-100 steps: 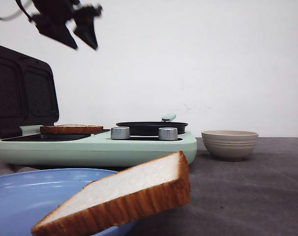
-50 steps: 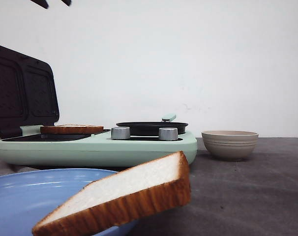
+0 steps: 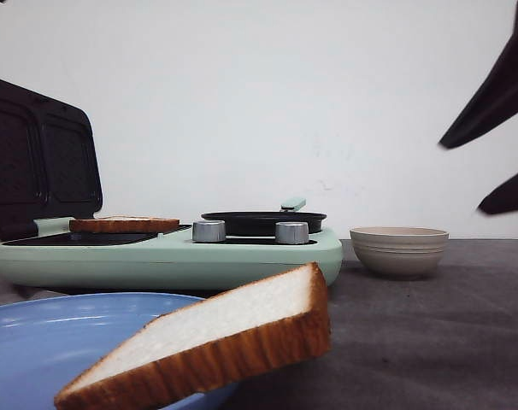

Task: Make breakfast with bread and shrimp
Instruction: 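Grasp the second bread slice on the blue plate with the right gripper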

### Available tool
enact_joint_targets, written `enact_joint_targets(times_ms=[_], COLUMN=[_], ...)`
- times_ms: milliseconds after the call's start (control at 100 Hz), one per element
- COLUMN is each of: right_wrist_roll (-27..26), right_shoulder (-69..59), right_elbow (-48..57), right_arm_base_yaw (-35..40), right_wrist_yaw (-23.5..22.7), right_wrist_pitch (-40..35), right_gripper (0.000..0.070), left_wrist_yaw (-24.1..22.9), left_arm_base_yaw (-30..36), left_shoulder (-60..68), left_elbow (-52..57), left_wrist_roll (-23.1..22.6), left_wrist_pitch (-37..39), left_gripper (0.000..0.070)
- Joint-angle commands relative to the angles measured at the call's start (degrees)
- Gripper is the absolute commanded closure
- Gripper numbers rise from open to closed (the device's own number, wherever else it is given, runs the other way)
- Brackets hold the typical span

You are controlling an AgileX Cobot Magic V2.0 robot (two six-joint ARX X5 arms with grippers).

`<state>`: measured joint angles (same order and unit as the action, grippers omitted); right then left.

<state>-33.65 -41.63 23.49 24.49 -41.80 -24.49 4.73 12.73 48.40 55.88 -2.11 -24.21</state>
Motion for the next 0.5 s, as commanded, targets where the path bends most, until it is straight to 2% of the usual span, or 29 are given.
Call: enact_joint_targets(times_ms=[0, 130, 320, 490], right_wrist_roll=[-7.3, -11.2, -12.9, -14.1], right_shoulder=[-0.4, -2.1, -8.3, -15.8], right_elbow=[-1.7, -4.2, -4.7, -4.7], right_arm_base_yaw=[2.9, 8.8, 15.6, 18.9], right_wrist_yaw=[0.0, 1.6, 3.3, 5.9], right_wrist_pitch=[3.9, 9.2, 15.7, 22.0], right_gripper=[0.0416, 0.0415, 0.0415, 0.0411], left_wrist_yaw=[0.2, 0.2, -0.7, -1.5], left_arm_base_yaw=[-0.3, -0.5, -0.5, -0.6], left_shoulder=[-2.1, -6.9, -11.3, -13.9], left_elbow=[-1.3, -4.6, -6.3, -6.3], left_wrist_roll=[0.6, 1.4, 1.8, 1.7], left_wrist_pitch=[0.6, -0.3, -2.5, -5.1], left_gripper=[0.0387, 0.0387, 0.0387, 0.0386])
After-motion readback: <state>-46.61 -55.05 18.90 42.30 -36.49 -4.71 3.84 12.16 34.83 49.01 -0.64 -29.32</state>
